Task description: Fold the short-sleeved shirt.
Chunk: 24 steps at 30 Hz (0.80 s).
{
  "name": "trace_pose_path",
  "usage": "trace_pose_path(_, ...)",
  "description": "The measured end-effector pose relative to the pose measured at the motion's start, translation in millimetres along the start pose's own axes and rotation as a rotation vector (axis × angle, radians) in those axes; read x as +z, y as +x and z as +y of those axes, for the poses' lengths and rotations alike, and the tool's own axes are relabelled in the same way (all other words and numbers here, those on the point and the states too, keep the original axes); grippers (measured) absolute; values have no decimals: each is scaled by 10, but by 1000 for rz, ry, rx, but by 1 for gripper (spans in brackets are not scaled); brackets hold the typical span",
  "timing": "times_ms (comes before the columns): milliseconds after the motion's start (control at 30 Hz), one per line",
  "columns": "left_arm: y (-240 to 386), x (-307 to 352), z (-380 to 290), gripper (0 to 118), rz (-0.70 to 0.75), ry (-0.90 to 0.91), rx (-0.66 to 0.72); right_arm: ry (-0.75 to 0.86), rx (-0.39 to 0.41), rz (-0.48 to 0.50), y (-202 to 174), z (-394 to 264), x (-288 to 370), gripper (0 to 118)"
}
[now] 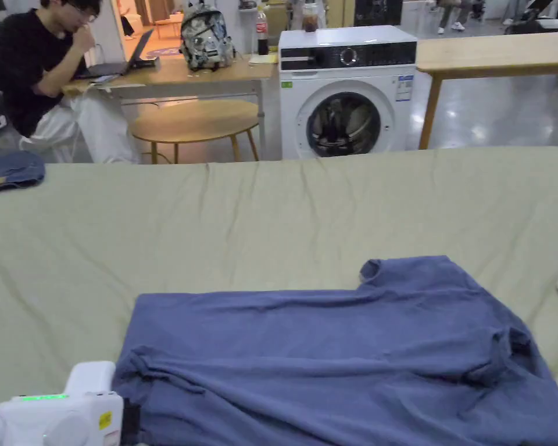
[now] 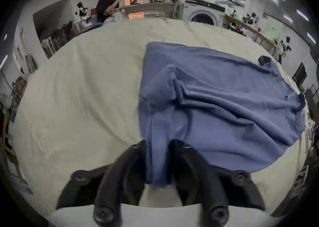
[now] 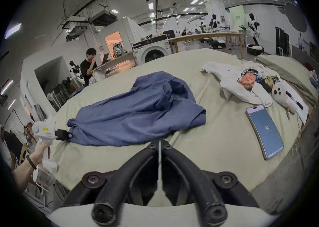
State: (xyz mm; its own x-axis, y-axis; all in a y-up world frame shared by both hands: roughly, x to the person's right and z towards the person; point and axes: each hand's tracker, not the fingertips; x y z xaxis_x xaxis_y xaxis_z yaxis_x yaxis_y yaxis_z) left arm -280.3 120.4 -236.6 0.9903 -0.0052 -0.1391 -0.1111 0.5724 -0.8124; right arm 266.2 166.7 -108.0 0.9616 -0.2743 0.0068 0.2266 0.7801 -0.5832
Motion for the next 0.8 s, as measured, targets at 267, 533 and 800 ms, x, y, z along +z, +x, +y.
trace_pose_path(267,-47,-72,-8,1,-39,-24,13,-168,13,-181,322,518,-1295,70)
trace_pose_path(533,-105,56,-156,1,-81,106,41,-205,-6,-216,323,463,-1481,6)
trace_pose_path(800,-565,862,-212,0,-291,222,157,-102,31,-209,125,616,-879,5)
